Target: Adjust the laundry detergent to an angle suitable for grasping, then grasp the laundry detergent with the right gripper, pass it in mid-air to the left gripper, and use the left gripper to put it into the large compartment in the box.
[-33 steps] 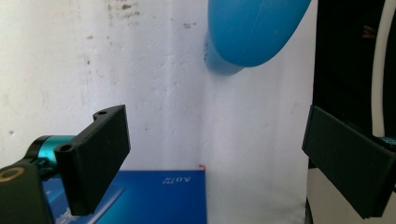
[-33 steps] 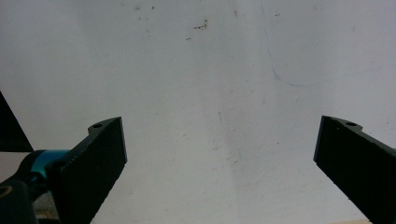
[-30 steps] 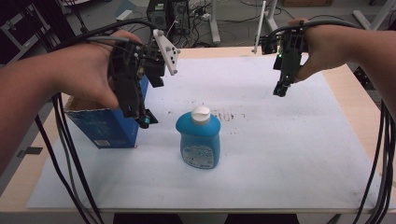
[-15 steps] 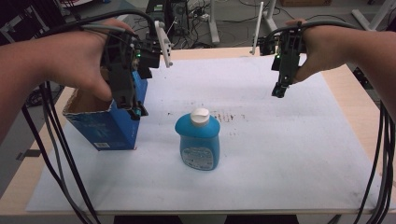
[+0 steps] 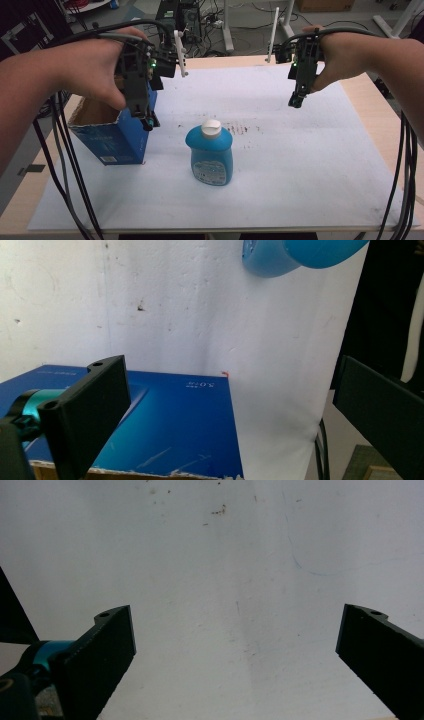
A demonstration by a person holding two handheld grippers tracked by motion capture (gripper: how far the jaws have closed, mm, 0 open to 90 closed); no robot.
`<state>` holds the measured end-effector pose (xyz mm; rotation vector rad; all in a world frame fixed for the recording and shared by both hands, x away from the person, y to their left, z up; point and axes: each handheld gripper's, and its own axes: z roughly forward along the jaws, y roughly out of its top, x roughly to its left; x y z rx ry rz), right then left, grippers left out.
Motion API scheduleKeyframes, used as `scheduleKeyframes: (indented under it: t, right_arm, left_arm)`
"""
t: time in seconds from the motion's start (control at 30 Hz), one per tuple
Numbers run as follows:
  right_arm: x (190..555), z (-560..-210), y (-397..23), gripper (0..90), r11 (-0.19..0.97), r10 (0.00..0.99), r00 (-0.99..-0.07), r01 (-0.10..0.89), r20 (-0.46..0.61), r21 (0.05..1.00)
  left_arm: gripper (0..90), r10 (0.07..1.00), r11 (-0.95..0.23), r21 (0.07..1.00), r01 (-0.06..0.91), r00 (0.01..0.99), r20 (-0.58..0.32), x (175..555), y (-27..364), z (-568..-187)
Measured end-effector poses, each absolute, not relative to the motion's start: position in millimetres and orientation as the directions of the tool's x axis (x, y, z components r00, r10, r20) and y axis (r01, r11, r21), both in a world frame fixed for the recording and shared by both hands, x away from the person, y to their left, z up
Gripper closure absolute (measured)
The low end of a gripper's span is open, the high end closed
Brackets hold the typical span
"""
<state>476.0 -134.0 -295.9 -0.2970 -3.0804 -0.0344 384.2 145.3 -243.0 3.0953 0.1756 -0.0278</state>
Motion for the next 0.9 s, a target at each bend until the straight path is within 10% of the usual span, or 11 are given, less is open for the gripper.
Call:
scheduleKeyframes:
  t: [0.9]
  right_arm:
    - [467.5,-289.1,-141.9,1.4,0.974,0.214,-0.975,0.217,0.059,0.058]
  left_arm:
    - [1.8,0.084,-0.995,0.053,0.083,0.996,0.022,384.1,142.8,-240.3]
